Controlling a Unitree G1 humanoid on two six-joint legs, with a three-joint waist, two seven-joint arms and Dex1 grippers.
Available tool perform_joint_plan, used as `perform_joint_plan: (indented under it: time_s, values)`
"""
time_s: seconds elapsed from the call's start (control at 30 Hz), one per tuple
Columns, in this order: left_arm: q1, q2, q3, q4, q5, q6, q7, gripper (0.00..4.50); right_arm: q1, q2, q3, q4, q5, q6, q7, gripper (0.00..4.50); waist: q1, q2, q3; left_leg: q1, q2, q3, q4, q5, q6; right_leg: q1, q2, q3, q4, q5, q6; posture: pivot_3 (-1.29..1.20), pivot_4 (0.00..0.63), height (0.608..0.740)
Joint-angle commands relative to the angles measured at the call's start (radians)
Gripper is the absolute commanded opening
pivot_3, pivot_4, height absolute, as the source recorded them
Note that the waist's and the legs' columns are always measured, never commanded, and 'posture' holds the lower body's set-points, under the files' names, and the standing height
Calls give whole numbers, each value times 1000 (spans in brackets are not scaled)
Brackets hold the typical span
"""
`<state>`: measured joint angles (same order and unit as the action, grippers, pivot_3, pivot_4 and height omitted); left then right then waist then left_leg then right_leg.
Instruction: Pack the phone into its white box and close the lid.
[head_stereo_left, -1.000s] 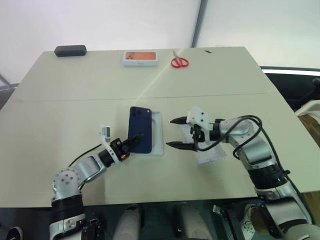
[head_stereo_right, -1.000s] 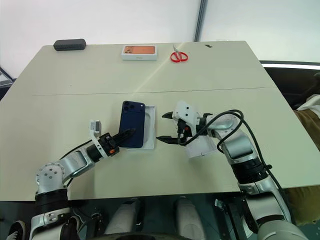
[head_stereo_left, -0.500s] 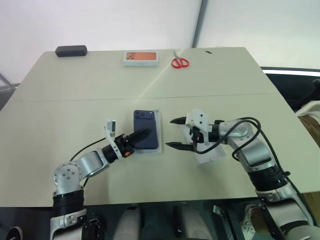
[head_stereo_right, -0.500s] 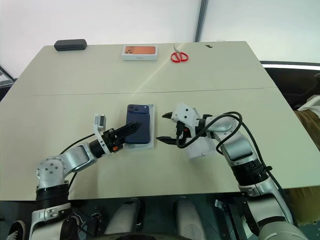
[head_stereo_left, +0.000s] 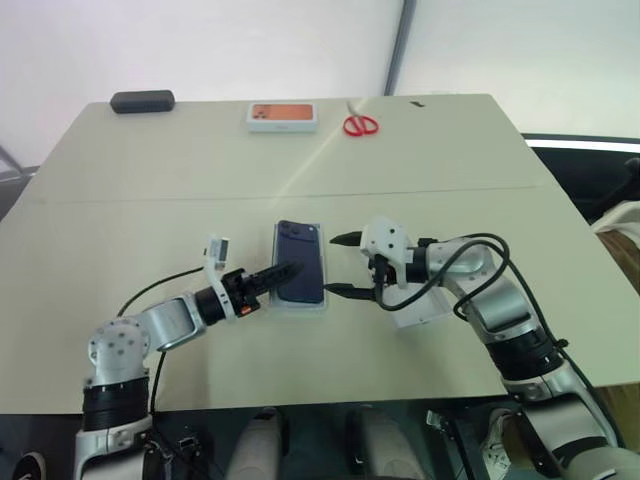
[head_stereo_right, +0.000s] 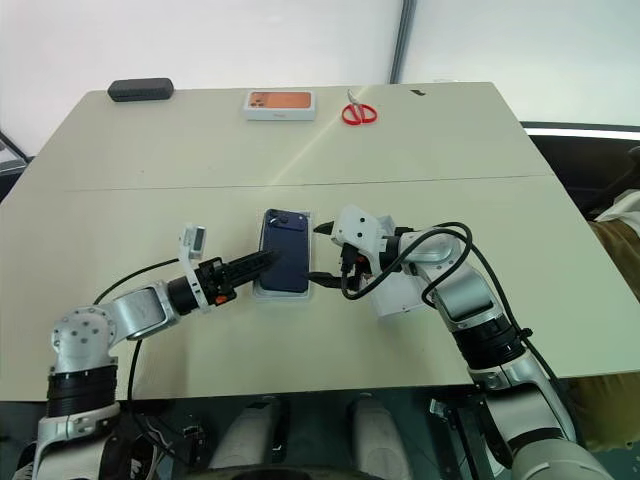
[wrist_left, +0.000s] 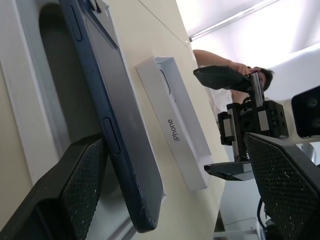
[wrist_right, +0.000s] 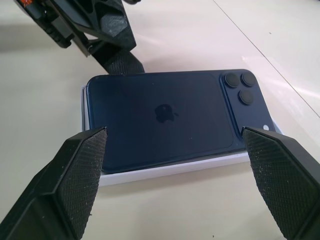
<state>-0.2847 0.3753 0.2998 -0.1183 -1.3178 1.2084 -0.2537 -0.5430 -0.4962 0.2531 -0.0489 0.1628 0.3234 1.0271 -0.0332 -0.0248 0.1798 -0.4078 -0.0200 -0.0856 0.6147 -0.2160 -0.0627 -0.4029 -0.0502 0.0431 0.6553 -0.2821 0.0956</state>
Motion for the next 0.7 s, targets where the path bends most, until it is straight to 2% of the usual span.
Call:
perform_joint_plan:
  time_s: [0.03,0.6,0.7]
  values:
    - [-10,12,20,-29,-47,-5,-2,4467,-22,5,-4,-7,1,-18,-4,4500,1,0,0,0,0,0,0,0,0,0,0,0,0,0,0,0,150,740]
    - [-16,75,45,-80,-125,-18,69,4467,-20,13,2,1,-14,-30,-11,4500,18,0,0,0,0,0,0,0,0,0,0,0,0,0,0,0,150,740]
    - [-16,97,42,-93,-100,-37,69,4467,-22,16,1,4,-14,-29,-13,4500,18,0,0,0,0,0,0,0,0,0,0,0,0,0,0,0,150,740]
